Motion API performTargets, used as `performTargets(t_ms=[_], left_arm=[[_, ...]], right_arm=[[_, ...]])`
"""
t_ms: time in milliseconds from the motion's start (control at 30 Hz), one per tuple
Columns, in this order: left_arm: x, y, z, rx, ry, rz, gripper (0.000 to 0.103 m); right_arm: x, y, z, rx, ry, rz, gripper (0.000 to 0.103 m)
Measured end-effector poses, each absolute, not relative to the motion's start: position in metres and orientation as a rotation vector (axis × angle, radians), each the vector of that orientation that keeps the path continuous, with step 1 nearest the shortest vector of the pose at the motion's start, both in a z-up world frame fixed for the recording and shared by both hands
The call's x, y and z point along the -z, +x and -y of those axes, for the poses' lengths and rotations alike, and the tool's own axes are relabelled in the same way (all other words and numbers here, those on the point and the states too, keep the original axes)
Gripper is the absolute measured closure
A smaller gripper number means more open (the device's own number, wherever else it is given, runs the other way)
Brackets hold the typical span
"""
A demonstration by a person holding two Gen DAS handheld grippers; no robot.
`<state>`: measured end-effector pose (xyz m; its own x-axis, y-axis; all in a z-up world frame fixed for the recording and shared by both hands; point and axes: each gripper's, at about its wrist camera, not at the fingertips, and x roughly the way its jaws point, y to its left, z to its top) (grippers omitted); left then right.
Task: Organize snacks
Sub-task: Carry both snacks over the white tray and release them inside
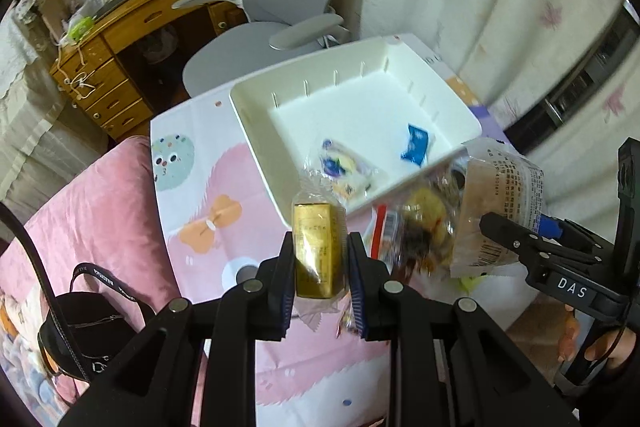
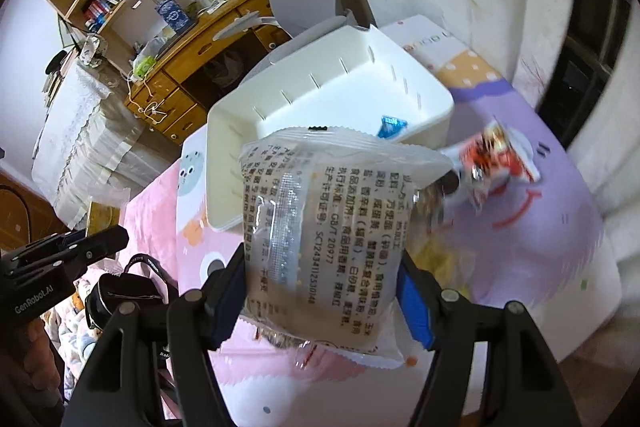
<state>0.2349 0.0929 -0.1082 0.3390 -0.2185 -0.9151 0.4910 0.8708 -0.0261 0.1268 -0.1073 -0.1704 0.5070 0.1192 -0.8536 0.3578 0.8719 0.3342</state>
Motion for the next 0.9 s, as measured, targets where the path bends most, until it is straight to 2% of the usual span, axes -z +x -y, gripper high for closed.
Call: performTargets(t_ms=[367, 700, 767, 900], left_arm=[[0.117, 0.264, -0.067, 0.359, 0.138, -1.173, 0.081], [0.131, 0.287, -0.053, 0.3, 0.03, -1.171, 0.081], [0.133, 0.29, -0.051, 0.289, 0.015, -1.167, 0.073], [0.135, 0.292, -0.048, 0.275, -0.005, -1.175, 0.062]], right_arm=[[0.153, 0.179, 0.151, 0.035, 0.425, -1.05, 0.035], [0.159, 0.228, 0.174, -0.05, 0.331, -1.033, 0.033], [0.162, 0.237, 0.176, -0.08, 0.325, -1.026, 0.025], [0.164, 0.247, 0.176, -0.077, 0.285, -1.005, 0.024]])
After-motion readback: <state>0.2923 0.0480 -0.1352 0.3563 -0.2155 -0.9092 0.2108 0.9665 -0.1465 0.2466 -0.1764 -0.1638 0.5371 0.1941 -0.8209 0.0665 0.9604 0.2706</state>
